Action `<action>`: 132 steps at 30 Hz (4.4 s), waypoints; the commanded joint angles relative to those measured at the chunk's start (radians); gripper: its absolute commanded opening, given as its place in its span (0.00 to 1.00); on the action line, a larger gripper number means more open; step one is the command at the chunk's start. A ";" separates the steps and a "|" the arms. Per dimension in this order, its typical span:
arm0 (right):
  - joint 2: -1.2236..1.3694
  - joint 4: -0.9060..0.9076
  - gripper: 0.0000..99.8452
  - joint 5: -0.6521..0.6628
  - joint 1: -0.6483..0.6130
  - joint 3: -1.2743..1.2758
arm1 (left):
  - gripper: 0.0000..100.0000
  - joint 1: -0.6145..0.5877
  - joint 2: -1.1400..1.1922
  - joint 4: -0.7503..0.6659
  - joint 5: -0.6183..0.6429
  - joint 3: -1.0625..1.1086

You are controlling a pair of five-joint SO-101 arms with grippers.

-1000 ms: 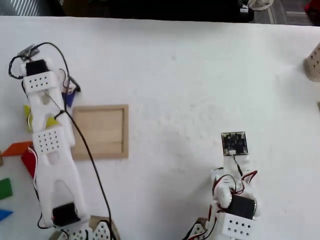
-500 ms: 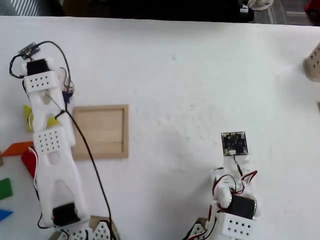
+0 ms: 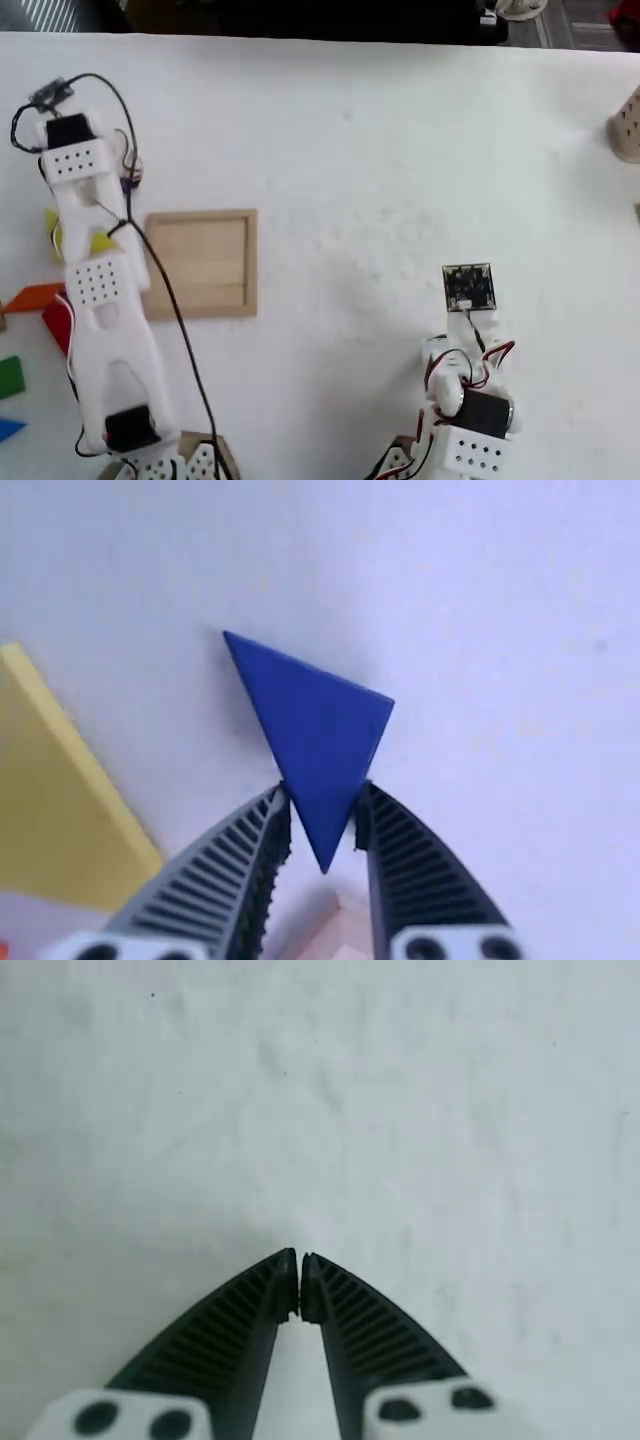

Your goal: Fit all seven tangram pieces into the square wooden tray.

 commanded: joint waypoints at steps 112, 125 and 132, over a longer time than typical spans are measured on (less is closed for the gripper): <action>-0.012 0.005 0.02 0.009 0.005 0.006 | 0.34 -0.022 -0.883 -0.509 -0.941 1.376; -0.012 0.005 0.02 0.009 0.004 0.006 | 0.28 -0.058 -0.630 -0.440 -1.280 1.292; -0.012 0.005 0.02 0.009 0.002 0.006 | 0.28 -0.027 -0.627 -0.408 -1.292 1.292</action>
